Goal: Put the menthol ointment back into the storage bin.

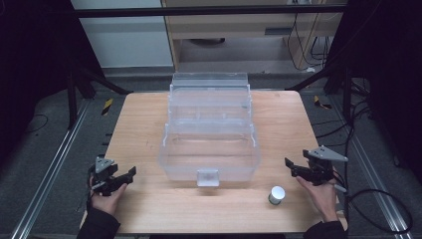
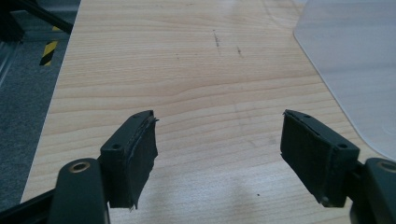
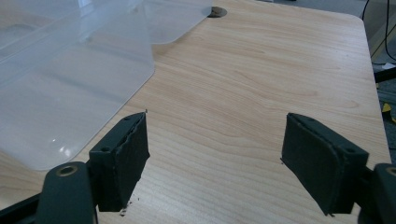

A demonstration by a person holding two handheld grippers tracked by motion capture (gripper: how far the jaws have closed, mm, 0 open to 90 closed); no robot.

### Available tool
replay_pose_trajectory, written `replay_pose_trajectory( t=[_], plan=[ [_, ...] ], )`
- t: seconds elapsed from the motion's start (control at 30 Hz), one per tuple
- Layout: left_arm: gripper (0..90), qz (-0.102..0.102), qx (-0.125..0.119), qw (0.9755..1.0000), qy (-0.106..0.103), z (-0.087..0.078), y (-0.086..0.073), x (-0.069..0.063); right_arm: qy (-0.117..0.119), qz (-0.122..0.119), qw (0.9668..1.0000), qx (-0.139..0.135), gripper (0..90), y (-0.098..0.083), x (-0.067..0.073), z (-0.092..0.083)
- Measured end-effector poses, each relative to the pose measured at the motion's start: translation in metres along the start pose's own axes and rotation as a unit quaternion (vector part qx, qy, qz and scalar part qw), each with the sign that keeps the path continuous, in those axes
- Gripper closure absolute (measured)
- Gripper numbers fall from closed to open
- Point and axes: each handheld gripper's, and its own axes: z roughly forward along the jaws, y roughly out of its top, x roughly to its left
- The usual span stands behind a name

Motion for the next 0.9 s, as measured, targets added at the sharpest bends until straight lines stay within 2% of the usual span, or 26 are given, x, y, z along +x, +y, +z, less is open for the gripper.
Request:
replay_pose_trajectory(
  t=[0.13,0.23,0.3,0.43,0.5,0.7,0.77,0.9],
  plan=[
    [26.7,0.004,0.004,1.0000,-0.003,0.000,-0.001,-0.003,0.010,-0.018,0.9998,0.001,24.1,0.002,0.002,-0.003],
    [26.8,0.004,0.007,1.0000,-0.004,0.000,-0.001,-0.003,0.018,-0.034,0.9991,0.016,24.9,0.004,0.004,-0.004],
    [26.9,0.005,0.007,1.0000,-0.004,0.000,-0.001,-0.002,0.027,-0.055,0.9975,0.036,27.6,0.008,0.010,-0.005],
    [26.9,0.001,0.009,1.0000,0.000,0.001,-0.002,-0.002,0.050,-0.076,0.9945,0.052,28.3,0.017,0.015,-0.006],
    [26.9,0.002,0.011,0.9999,0.001,0.001,-0.003,-0.003,0.053,-0.090,0.9929,0.058,28.5,0.022,0.016,-0.008],
    [26.9,0.002,0.014,0.9999,0.003,0.002,-0.003,-0.003,0.070,-0.104,0.9900,0.064,25.5,0.040,0.017,-0.012],
    [26.9,0.004,0.015,0.9999,0.002,0.003,-0.003,-0.003,0.084,-0.126,0.9858,0.072,25.3,0.052,0.021,-0.015],
    [26.9,0.003,0.014,0.9999,0.001,0.002,-0.003,-0.003,0.112,-0.145,0.9788,0.091,25.7,0.067,0.027,-0.018]
  ],
)
